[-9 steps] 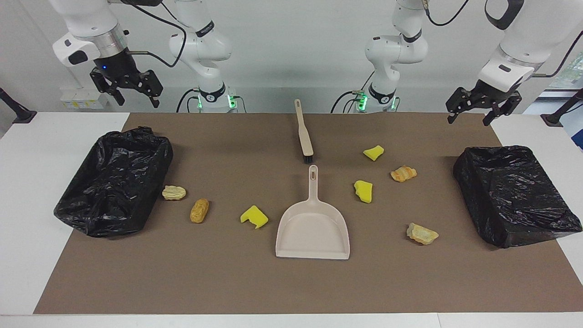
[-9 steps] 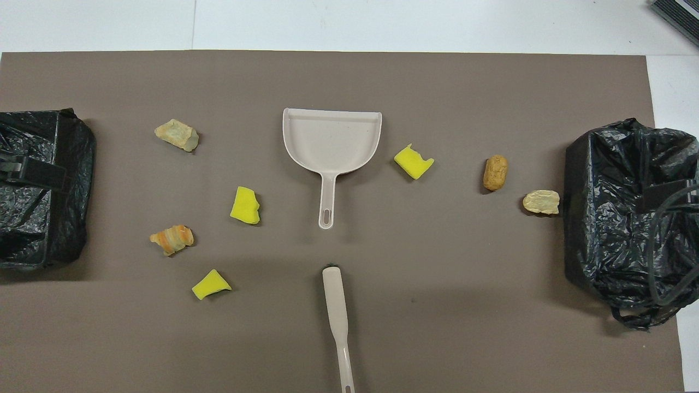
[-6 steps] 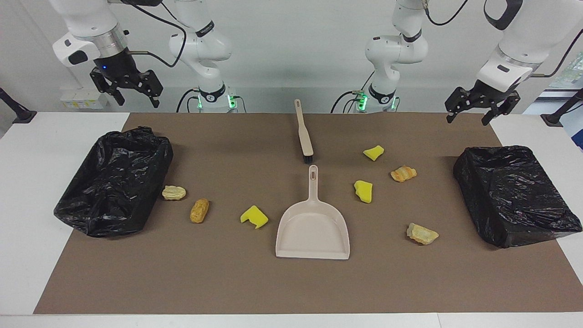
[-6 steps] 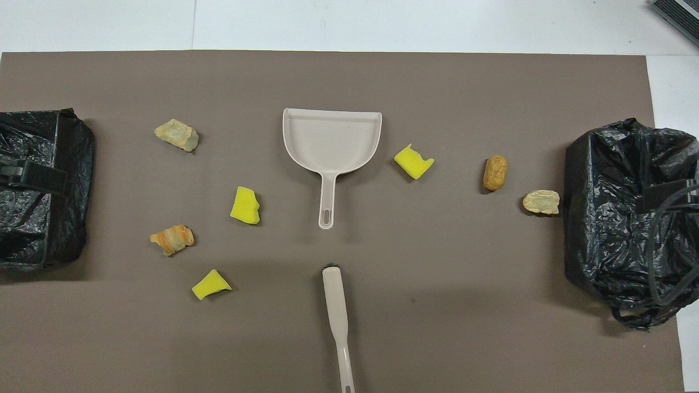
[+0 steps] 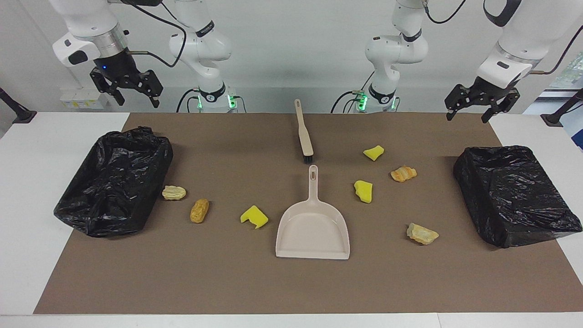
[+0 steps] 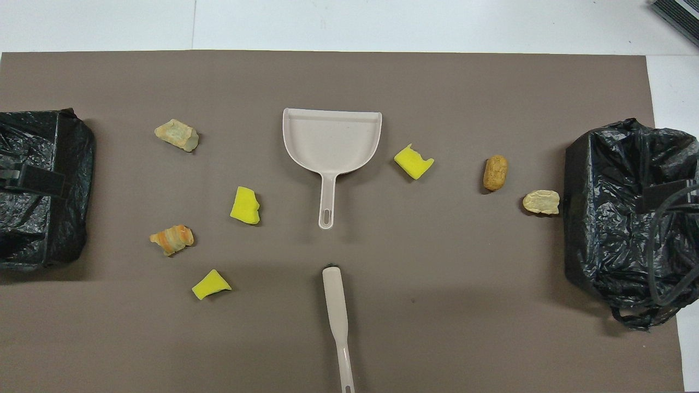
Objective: Sweep and dump trash in bin
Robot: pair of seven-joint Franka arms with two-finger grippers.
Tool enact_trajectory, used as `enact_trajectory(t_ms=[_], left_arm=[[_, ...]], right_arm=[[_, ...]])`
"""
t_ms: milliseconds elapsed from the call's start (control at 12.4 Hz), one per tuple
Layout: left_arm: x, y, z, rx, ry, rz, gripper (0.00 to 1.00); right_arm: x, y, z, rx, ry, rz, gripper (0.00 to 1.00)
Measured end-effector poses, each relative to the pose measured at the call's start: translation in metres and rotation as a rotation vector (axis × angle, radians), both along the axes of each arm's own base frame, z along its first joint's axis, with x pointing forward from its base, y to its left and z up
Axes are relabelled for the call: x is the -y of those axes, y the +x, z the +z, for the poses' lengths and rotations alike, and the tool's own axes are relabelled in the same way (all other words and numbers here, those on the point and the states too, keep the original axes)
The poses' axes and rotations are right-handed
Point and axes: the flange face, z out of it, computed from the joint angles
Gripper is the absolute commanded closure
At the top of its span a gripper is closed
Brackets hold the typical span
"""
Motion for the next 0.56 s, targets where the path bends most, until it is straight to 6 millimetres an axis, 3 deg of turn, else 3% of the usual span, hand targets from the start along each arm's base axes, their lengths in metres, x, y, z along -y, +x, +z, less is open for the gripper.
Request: enact_trajectory(t_ms=[562], left_arm=[[0.021,-0.004,-0.01,-0.021,0.0,-0.039,0.0]], right_arm=[[0.002,0.0,0.0,0.0,0.0,-0.003,0.0]])
